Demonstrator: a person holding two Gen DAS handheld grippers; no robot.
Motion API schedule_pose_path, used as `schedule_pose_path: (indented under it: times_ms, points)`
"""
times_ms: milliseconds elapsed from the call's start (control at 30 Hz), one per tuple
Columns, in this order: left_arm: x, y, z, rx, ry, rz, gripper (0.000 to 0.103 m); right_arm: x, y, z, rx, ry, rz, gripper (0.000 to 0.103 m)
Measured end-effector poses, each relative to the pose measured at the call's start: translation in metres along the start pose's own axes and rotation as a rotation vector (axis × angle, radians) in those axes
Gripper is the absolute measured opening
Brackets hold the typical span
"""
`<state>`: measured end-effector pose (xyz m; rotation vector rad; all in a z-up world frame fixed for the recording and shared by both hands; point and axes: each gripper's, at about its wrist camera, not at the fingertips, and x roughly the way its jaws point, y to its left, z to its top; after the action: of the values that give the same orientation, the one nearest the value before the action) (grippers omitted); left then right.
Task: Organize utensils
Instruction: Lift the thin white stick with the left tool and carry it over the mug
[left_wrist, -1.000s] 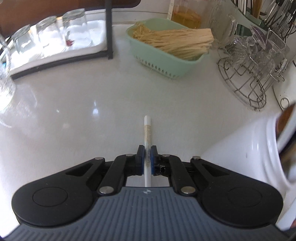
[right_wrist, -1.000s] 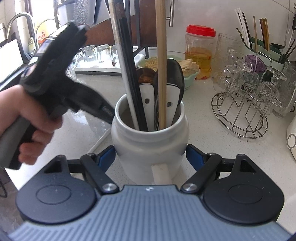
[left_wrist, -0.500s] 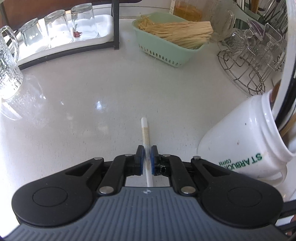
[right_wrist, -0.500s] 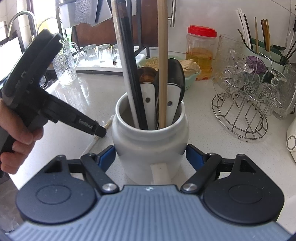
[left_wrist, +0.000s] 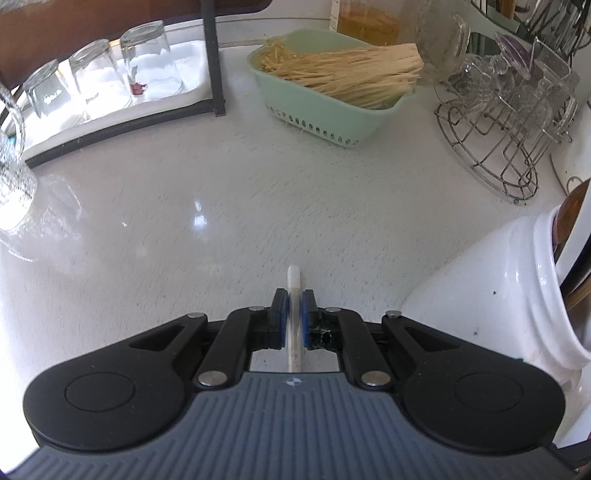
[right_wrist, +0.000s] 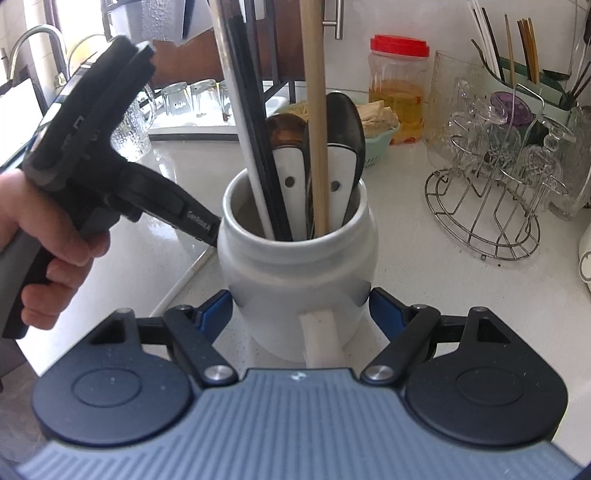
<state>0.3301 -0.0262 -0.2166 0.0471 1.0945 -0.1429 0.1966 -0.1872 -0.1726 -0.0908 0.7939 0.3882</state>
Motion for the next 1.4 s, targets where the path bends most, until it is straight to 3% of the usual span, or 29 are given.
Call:
schedule_pose_path:
  times_ms: [167, 367, 633, 967, 1400]
  points:
    - [0.0, -0.005, 0.002, 0.023, 0.0, 0.042, 0.008, 0.0, 0.001, -0.001, -0.003, -0.01, -0.006, 0.084]
    - [-0.012, -0.006, -0.003, 0.01, -0.008, 0.039, 0.008, 0.002, -0.001, 0.0, 0.008, -0.013, 0.0, 0.085]
    - [-0.065, -0.006, -0.013, -0.035, -0.089, 0.035, 0.007, 0.004, -0.003, 0.006, 0.011, -0.005, 0.009, 0.092]
    - [-0.12, -0.001, -0.033, -0.086, -0.148, 0.002, 0.007, 0.011, -0.005, 0.011, 0.045, -0.032, 0.012, 0.093]
    - [-0.17, -0.001, -0.047, -0.123, -0.229, -0.044, 0.007, 0.009, -0.001, 0.008, 0.002, -0.065, 0.011, 0.092]
